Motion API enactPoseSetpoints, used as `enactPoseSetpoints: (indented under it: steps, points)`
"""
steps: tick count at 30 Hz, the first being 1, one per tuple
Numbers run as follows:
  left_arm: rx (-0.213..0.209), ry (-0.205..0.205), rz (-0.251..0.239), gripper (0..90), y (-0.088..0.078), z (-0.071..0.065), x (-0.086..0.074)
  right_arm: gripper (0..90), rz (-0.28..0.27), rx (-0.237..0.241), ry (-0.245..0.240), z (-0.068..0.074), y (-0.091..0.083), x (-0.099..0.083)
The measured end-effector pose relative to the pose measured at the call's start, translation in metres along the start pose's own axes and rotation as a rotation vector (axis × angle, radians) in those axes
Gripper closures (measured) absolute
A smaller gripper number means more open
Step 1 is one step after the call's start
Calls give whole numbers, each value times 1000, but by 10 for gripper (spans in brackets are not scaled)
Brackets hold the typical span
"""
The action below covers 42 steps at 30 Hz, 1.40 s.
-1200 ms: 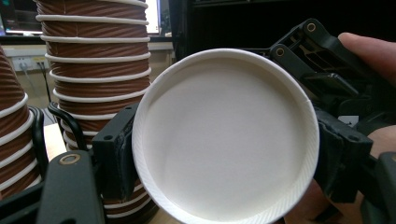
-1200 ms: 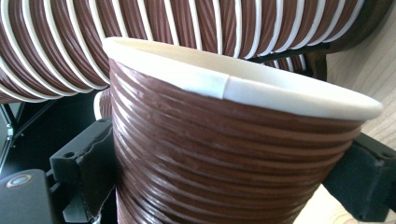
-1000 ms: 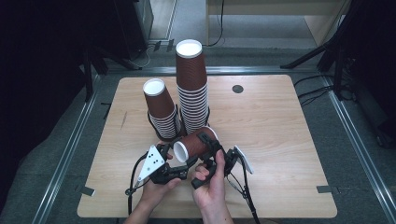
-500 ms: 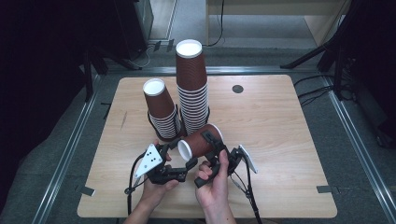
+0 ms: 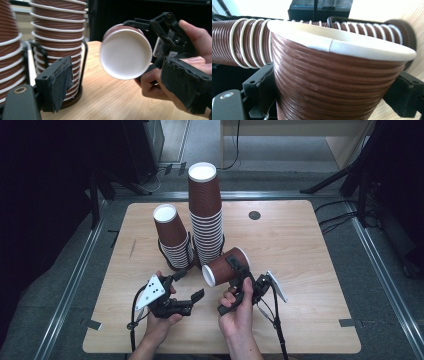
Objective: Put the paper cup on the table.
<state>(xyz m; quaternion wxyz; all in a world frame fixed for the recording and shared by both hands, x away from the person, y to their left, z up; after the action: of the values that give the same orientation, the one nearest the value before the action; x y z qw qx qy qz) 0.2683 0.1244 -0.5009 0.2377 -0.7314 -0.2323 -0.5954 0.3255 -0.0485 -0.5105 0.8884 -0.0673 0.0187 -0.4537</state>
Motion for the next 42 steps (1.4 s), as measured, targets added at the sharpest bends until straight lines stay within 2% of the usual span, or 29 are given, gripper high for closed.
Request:
enactPoseSetpoints:
  steps: [4,6,9,14,16,22,28,29,31,37,42]
  points:
    - [36,-13,3,113,-8,9,0,112,-34,-2,-55,1,-2,10]
    - [55,-17,1,113,-13,13,0,112,-49,13,-95,4,-4,14]
    - [82,-22,-2,113,-20,20,-1,112,-72,15,-213,13,-8,18]
    - [128,-34,-14,113,-36,31,1,117,-106,54,-353,26,-11,25]
    - [147,-36,-15,114,-43,36,1,117,-120,54,-402,29,-11,27]
    - [199,-48,2,113,-63,48,-8,118,-149,29,-506,31,-9,31]
    - [245,-51,19,113,-85,60,-16,120,-261,34,-669,35,-12,34]
    - [250,-52,19,113,-88,62,-17,120,-284,32,-711,36,-13,35]
    - [272,-62,22,113,-98,68,-20,120,-302,44,-751,37,-13,36]
    - [325,-82,27,113,-120,82,-28,120,-301,9,-935,34,-12,36]
    - [357,-87,48,113,-132,89,-36,120,-324,-4,-1029,33,-12,39]
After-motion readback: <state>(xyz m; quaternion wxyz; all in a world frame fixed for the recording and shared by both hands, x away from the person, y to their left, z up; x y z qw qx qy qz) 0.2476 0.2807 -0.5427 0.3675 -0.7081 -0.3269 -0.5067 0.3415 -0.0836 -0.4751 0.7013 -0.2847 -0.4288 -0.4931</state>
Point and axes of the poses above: each handheld gripper's, and its own axes: y roughly forward along the jaws, x roughly out of its top, z roughly to its left, the point moved 7 cm from there along y, roughly forward along the jaws, and after that the axes turned 6 degrees about -x, right-handed, at the moved point
